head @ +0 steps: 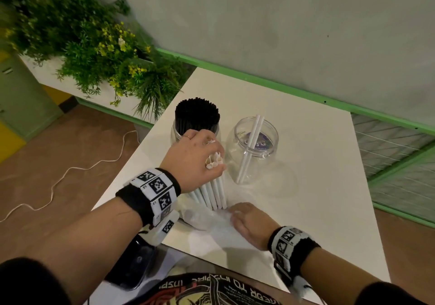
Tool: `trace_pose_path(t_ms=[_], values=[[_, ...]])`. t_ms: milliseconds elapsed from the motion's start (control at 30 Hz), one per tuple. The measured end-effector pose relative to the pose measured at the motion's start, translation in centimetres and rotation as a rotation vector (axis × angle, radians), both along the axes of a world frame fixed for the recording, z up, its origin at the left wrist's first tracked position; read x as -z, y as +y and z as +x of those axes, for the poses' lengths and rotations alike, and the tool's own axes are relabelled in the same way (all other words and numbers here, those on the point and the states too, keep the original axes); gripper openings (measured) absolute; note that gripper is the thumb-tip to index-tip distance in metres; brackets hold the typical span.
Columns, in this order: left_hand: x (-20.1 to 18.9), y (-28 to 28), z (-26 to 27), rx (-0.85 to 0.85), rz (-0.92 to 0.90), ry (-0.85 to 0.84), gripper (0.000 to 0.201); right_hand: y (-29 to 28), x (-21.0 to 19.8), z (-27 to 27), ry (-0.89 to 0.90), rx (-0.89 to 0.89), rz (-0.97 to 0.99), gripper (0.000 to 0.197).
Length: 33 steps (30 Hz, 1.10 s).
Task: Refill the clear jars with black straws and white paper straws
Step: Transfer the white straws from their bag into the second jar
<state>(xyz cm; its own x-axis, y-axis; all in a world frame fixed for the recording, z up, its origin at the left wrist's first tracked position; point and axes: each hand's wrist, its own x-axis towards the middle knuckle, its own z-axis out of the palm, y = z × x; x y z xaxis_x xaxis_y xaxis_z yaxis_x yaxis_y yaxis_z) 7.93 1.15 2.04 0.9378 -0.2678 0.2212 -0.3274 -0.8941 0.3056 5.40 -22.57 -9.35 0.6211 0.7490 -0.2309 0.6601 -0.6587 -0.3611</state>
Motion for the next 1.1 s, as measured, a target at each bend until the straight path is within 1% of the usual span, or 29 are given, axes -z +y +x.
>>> trace_pose_path(t_ms=[33,67,100,133,233,267,333,400,467,500,533,567,600,633,700,767,867,933,1000,1033,1100], values=[[0.0,-0.1,0.0,-0.003,0.002,0.001,0.036,0.2,-0.2,0.3,0.091,0.111,0.062,0.043],[0.0,-0.3,0.0,-0.007,0.005,0.001,0.035,0.4,-0.2,0.7,0.131,0.208,0.115,0.045],[0.0,-0.3,0.0,-0.011,0.007,0.0,0.033,0.5,0.0,1.0,0.128,0.27,0.125,0.047],[0.1,-0.4,-0.1,-0.014,0.008,-0.003,0.033,0.6,0.4,1.1,0.107,0.289,0.081,0.054],[0.2,-0.7,-0.2,-0.022,0.006,-0.016,0.031,0.8,2.3,0.5,0.074,0.303,-0.161,0.108],[0.2,-0.8,-0.2,-0.02,0.005,-0.016,0.031,1.0,2.8,0.3,0.079,0.311,-0.203,0.121],[0.2,-1.2,-0.4,-0.014,0.004,-0.019,0.029,1.4,3.6,0.0,0.1,0.318,-0.236,0.133],[0.2,-1.4,-0.5,-0.016,0.003,-0.023,0.029,1.4,3.4,0.2,0.124,0.323,-0.193,0.131],[0.2,-1.4,-0.5,-0.03,0.0,-0.014,0.03,0.4,2.9,0.4,0.128,0.338,-0.017,0.115],[0.1,-1.5,-0.4,-0.036,-0.003,-0.01,0.03,-0.3,2.5,0.4,0.066,0.316,0.087,0.103],[0.1,-1.5,-0.4,-0.039,-0.004,-0.009,0.031,-1.0,2.4,0.2,-0.056,0.277,0.152,0.091],[0.1,-1.6,-0.4,-0.04,-0.002,-0.012,0.033,-1.5,2.3,-0.1,-0.175,0.248,0.181,0.083],[0.0,-1.8,-0.3,-0.039,0.002,-0.014,0.033,-1.9,2.2,-0.4,-0.232,0.23,0.166,0.081],[0.0,-1.9,-0.3,-0.039,0.004,-0.012,0.033,-2.2,2.3,-0.6,-0.257,0.211,0.124,0.085],[0.0,-2.2,-0.3,-0.036,-0.008,-0.006,0.029,-2.4,3.0,-0.5,-0.205,0.214,0.007,0.103],[0.1,-2.6,-0.4,-0.028,-0.012,-0.007,0.027,-2.3,3.7,0.2,-0.099,0.25,-0.102,0.123],[0.0,-3.1,-0.6,-0.013,0.009,-0.015,0.028,-0.9,3.6,1.2,0.045,0.319,-0.169,0.137],[0.0,-3.2,-0.7,-0.013,0.011,-0.013,0.029,0.0,3.7,2.1,0.036,0.358,-0.191,0.139],[-0.1,-3.1,-0.7,-0.015,0.006,-0.01,0.029,0.4,3.4,2.9,-0.039,0.365,-0.252,0.136],[-0.1,-3.0,-0.7,-0.014,0.001,-0.013,0.028,0.6,3.3,3.3,-0.064,0.355,-0.284,0.132],[-0.1,-3.0,-0.7,-0.007,-0.003,-0.017,0.027,1.0,3.1,4.0,-0.02,0.36,-0.303,0.119]])
